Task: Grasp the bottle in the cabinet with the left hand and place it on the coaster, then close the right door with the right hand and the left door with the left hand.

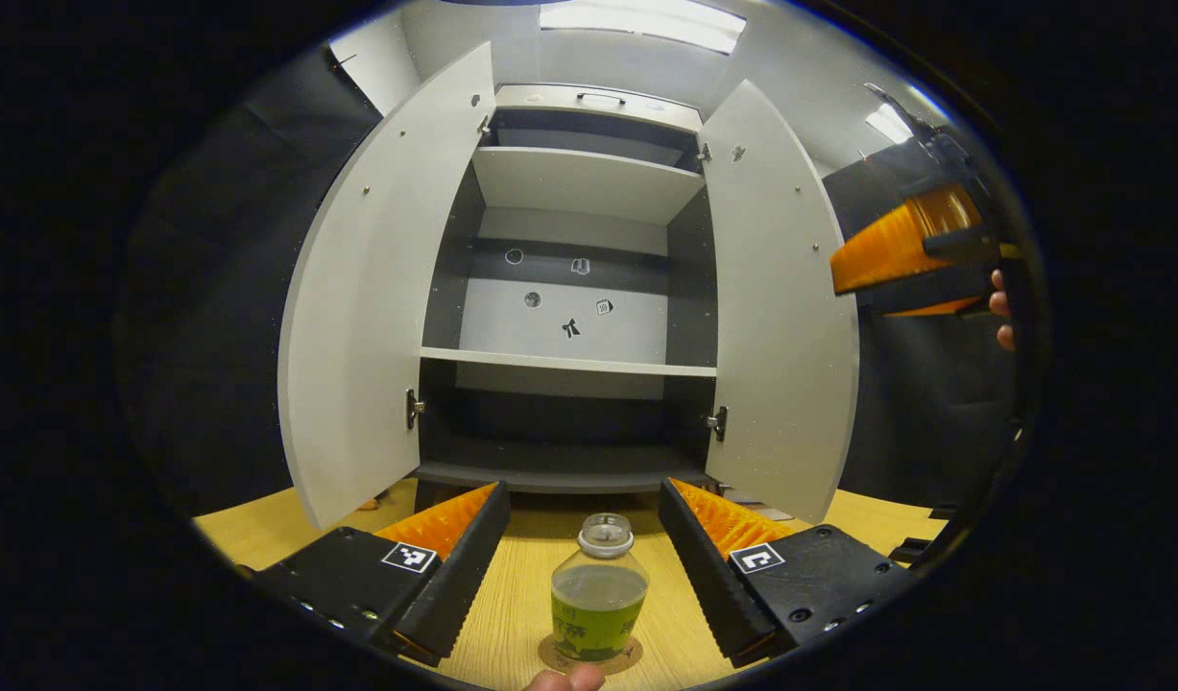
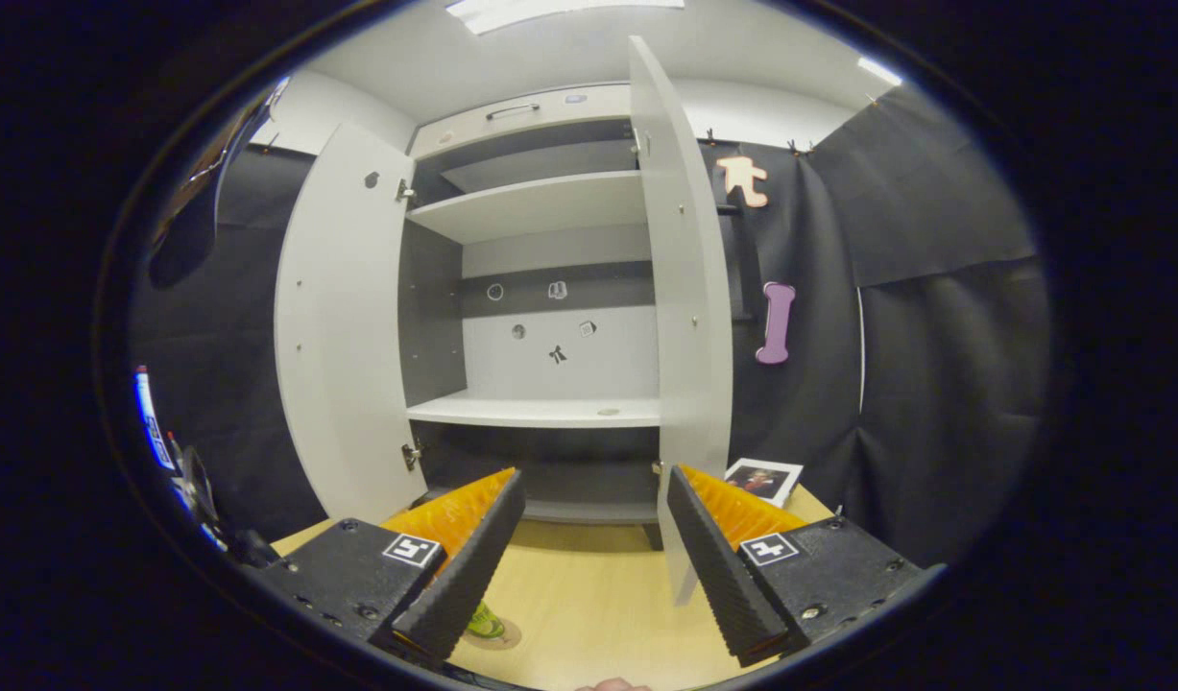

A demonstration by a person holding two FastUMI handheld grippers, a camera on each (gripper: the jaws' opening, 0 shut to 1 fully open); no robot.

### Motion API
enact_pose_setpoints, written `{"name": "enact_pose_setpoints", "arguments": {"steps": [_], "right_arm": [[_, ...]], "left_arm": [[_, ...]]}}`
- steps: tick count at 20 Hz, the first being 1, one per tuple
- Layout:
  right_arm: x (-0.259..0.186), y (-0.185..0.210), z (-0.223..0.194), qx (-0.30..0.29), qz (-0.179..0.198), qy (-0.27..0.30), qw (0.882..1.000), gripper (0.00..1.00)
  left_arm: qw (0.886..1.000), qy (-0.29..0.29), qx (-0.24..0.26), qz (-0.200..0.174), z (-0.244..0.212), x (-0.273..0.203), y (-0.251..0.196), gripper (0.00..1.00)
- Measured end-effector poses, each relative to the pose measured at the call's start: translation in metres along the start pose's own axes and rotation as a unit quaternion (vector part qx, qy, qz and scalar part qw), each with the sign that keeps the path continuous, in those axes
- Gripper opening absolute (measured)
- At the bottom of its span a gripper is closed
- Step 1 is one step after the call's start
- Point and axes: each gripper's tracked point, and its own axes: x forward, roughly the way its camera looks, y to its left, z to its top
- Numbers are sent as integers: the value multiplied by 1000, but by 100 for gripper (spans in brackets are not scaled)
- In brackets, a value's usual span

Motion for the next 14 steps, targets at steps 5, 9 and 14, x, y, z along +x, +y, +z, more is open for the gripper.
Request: {"name": "enact_pose_setpoints", "arguments": {"steps": [5, 9, 14], "right_arm": [[-3, -11, -11, 18, -12, -10, 1000, 98], [-10, -29, -30, 34, -29, -3, 999, 99], [-14, -74, 7, 59, -51, -39, 996, 99]], "left_arm": [[1000, -1, 5, -1, 47, 0, 5, 95], [1000, 12, -6, -5, 62, -3, 12, 95], [999, 29, 8, 22, 56, -11, 28, 95]]}}
